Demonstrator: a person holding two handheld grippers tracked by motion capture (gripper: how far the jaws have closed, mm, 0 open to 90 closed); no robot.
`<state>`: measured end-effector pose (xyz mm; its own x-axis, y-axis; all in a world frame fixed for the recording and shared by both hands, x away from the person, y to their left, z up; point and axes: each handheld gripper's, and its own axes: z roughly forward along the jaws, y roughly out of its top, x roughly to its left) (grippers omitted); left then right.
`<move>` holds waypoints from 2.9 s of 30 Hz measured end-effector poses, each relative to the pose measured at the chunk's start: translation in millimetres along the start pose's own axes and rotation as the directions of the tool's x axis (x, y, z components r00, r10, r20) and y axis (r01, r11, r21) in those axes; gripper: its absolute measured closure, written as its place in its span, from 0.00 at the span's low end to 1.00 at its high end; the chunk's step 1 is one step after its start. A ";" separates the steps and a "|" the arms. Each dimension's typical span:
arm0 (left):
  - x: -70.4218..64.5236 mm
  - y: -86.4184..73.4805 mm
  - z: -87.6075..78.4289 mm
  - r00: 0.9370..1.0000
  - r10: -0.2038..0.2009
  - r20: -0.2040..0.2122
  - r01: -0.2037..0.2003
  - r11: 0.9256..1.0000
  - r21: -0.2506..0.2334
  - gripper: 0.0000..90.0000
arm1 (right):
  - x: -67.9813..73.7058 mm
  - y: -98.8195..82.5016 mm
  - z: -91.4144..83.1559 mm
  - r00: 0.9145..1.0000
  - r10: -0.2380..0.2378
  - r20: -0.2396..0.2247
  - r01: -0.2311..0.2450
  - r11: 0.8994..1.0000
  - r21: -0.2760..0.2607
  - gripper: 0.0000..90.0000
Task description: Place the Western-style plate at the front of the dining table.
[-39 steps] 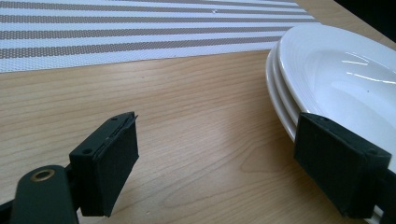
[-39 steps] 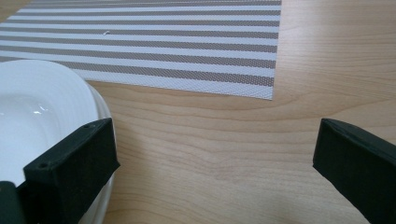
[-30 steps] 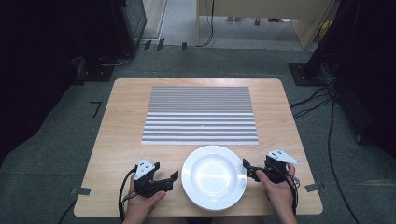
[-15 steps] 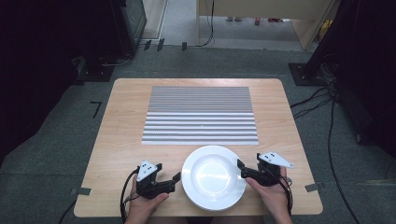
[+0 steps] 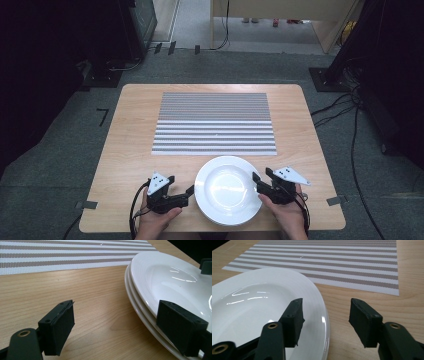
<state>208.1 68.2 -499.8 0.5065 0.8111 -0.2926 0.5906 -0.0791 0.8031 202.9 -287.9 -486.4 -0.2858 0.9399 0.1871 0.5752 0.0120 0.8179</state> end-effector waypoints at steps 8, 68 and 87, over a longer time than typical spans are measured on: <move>-1.9 0.0 -2.5 1.000 -0.006 0.011 0.007 1.000 -0.027 0.25 | 2.8 -6.8 -3.2 0.998 0.035 -0.047 -0.034 0.999 0.020 0.70; -24.6 -8.9 10.0 0.979 0.042 0.200 -0.053 0.997 0.051 0.43 | -27.7 -9.9 -5.8 0.902 0.370 -0.223 -0.379 0.925 0.000 0.90; -22.2 -8.8 10.9 0.978 0.015 0.210 -0.029 0.998 0.061 0.42 | -29.9 -11.8 -2.4 0.877 0.415 -0.243 -0.413 0.909 0.062 0.91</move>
<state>198.5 44.6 -506.0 0.6361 0.6701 -0.3826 0.6131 -0.1379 0.7779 202.9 -317.0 -500.4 -0.1981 0.7463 0.6355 0.6879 -0.3560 0.6325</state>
